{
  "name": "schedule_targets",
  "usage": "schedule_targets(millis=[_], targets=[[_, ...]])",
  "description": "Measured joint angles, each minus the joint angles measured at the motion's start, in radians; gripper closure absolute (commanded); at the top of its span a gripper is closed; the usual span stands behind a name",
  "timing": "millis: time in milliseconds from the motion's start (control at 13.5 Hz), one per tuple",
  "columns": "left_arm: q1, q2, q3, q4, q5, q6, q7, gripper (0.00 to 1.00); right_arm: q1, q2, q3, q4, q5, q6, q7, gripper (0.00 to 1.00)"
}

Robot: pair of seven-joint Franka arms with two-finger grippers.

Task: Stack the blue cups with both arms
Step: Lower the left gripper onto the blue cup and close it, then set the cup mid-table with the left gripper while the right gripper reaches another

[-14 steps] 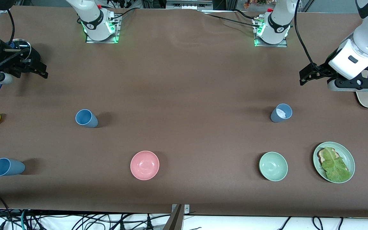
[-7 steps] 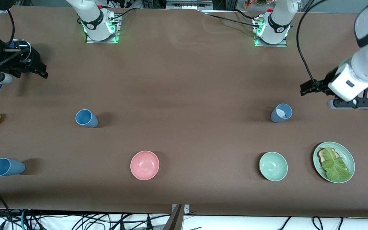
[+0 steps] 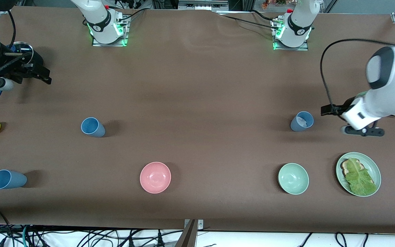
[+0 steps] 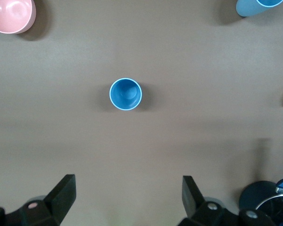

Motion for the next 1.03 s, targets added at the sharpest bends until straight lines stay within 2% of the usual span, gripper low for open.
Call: schedule_targets(millis=[222, 370, 443, 517, 591, 665, 739, 1035], targets=[[-0.004, 0.004, -0.011, -0.192, 0.017, 0.250, 0.000, 0.00, 0.000, 0.000, 0.000, 0.000, 0.000, 0.000, 0.000, 0.00], [-0.004, 0.004, -0.011, -0.285, 0.022, 0.367, 0.002, 0.00, 0.000, 0.001, 0.000, 0.000, 0.000, 0.000, 0.000, 0.00], [-0.003, 0.006, -0.010, -0.310, 0.023, 0.396, 0.004, 0.11, 0.000, 0.001, 0.000, 0.000, 0.000, 0.000, 0.000, 0.00], [-0.003, 0.009, -0.010, -0.324, 0.023, 0.409, 0.005, 0.44, -0.001, 0.001, 0.000, 0.000, 0.000, -0.001, 0.000, 0.00], [-0.003, 0.016, -0.010, -0.330, 0.023, 0.417, 0.006, 0.68, -0.001, 0.002, 0.000, 0.000, 0.000, -0.001, 0.000, 0.00], [-0.003, 0.027, -0.010, -0.331, 0.023, 0.426, 0.007, 0.81, -0.001, 0.003, 0.000, 0.000, 0.000, -0.001, 0.000, 0.00], [-0.003, 0.045, -0.010, -0.332, 0.023, 0.442, 0.009, 1.00, -0.001, 0.004, 0.000, 0.000, 0.000, -0.001, 0.000, 0.00], [0.000, 0.098, -0.010, -0.327, 0.023, 0.480, 0.011, 1.00, -0.002, 0.009, -0.001, 0.000, 0.000, -0.001, 0.000, 0.00]])
